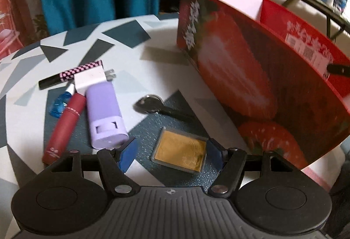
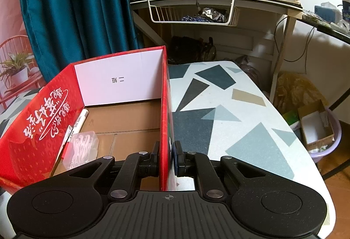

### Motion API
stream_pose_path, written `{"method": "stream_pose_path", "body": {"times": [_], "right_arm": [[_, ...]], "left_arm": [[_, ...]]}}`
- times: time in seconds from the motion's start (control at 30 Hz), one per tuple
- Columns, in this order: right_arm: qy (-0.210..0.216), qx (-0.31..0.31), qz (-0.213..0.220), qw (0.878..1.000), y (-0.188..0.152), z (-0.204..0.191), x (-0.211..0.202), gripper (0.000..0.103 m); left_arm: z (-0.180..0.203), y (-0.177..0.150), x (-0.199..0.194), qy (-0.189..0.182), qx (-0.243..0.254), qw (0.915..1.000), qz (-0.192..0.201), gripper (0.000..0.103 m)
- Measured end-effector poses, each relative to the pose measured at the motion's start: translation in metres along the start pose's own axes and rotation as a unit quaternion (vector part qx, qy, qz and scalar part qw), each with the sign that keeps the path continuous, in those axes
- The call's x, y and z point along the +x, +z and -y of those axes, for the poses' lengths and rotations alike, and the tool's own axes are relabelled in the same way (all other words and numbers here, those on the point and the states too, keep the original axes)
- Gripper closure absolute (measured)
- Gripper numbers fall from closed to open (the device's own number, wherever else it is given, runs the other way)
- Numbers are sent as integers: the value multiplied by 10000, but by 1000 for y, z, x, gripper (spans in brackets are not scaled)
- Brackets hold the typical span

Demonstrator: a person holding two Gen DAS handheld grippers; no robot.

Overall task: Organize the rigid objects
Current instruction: 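Move the left tool back and grasp the gold card in clear case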

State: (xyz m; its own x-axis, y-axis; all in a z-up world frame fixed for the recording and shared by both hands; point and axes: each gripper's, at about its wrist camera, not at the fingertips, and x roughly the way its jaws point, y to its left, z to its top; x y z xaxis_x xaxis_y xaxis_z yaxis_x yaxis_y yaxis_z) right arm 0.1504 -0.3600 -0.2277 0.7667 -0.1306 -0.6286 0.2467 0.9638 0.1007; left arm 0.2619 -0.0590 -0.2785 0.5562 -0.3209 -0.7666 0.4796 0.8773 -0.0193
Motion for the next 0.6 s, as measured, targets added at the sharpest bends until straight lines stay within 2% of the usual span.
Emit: {"method": "stream_pose_path", "body": {"times": [0.07, 0.27, 0.4, 0.6], "right_arm": [[-7, -13, -4, 10000, 0, 0, 0, 93], [-11, -25, -11, 10000, 0, 0, 0, 93], [-11, -23, -12, 10000, 0, 0, 0, 93], [-11, -24, -10, 10000, 0, 0, 0, 93]], "left_arm": [[4, -4, 5, -45, 42, 9999, -131, 32], [11, -7, 7, 99, 385, 9992, -22, 33], [5, -4, 8, 187, 269, 9994, 57, 44], [-2, 0, 10, 186, 71, 9997, 102, 45]]}}
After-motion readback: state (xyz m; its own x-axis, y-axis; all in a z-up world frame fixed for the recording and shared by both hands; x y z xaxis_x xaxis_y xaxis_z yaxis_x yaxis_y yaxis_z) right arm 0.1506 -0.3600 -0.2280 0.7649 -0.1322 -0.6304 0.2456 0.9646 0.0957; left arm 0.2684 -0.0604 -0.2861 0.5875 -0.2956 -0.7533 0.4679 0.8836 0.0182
